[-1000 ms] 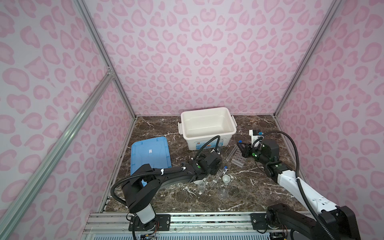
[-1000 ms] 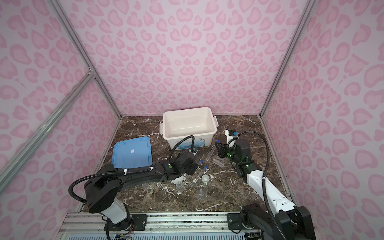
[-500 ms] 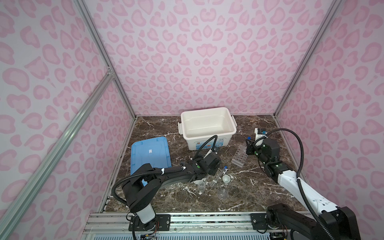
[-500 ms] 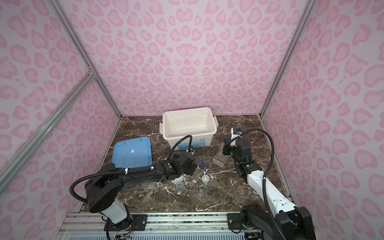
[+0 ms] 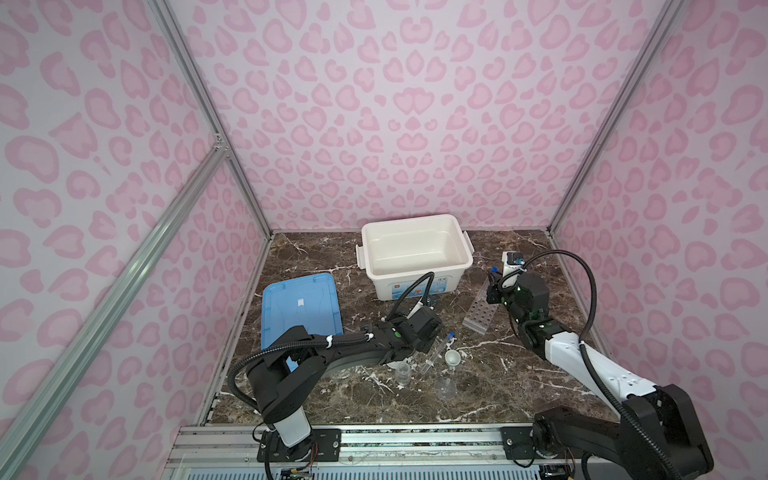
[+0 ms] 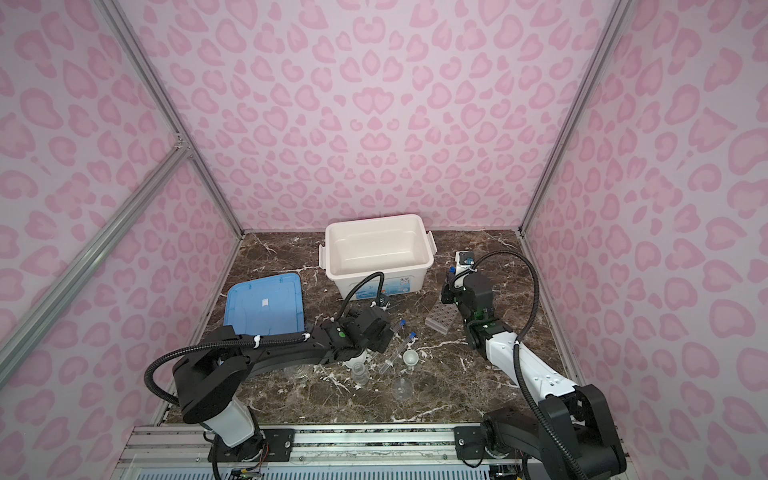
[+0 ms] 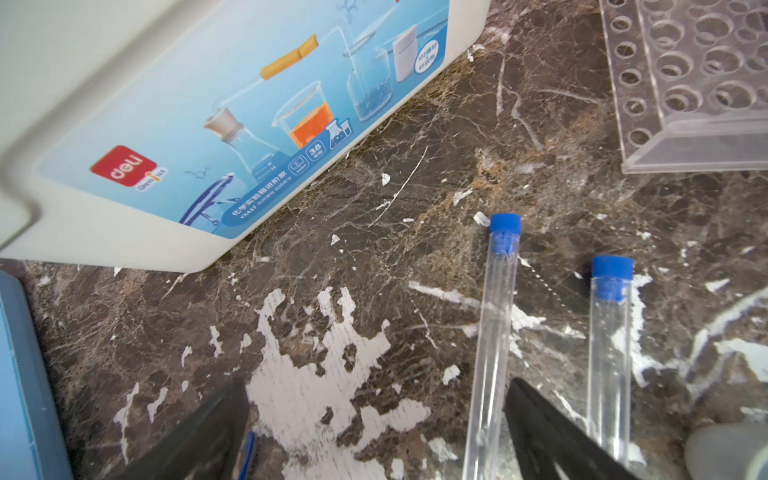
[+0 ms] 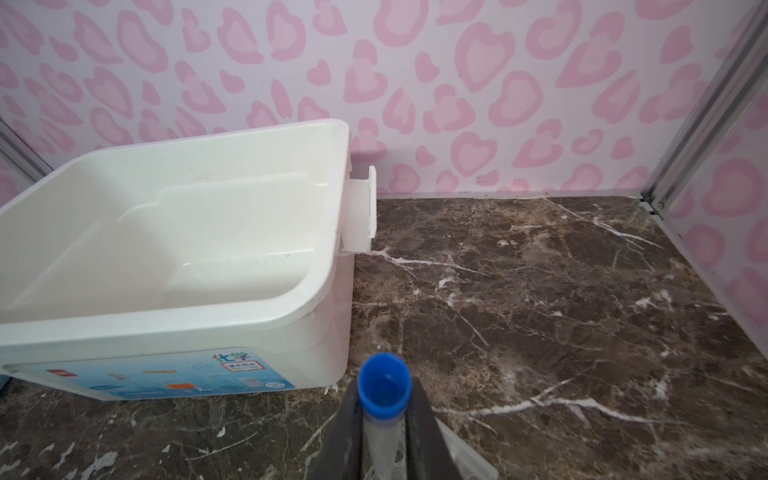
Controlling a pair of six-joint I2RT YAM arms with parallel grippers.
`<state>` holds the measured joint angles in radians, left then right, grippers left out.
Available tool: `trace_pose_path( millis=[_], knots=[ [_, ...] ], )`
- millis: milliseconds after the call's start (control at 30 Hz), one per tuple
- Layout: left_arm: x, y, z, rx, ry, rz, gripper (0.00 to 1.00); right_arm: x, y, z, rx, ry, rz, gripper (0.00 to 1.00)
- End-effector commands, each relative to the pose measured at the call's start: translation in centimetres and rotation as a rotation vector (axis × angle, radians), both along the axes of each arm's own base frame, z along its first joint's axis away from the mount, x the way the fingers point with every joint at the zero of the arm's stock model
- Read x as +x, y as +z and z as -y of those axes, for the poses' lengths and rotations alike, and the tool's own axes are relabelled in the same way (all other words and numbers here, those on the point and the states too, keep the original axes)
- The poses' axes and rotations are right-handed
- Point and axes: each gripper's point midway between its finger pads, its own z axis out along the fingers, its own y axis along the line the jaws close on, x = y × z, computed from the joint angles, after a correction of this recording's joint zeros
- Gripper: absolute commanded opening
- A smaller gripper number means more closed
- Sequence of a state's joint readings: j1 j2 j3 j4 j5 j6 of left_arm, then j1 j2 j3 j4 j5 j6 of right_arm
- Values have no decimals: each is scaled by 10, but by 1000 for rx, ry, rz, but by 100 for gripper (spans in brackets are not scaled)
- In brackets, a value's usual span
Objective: Organize the chemistry lab equipment
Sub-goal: 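Carry the test tube with the right gripper toward the clear rack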
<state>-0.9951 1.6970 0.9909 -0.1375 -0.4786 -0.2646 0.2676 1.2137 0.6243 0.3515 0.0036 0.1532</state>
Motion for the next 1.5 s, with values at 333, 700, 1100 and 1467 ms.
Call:
trace_pose_path(
  millis=[333,700,1100,1467],
  knots=[
    [-1,-6,-4,14,18,-9,98,7,-7,-9,-85,17,14,16],
    [0,-6,-1,13,11,-12,98,8,-14,-8,-113,-1,14,16],
    [-1,-7,-1,15,9,-16,98,12,-20,-10,-120,-1,7,16],
    [-1,-9,0,20,6,-20,98,10,-34,-13,-109,14,-29,18]
  ],
)
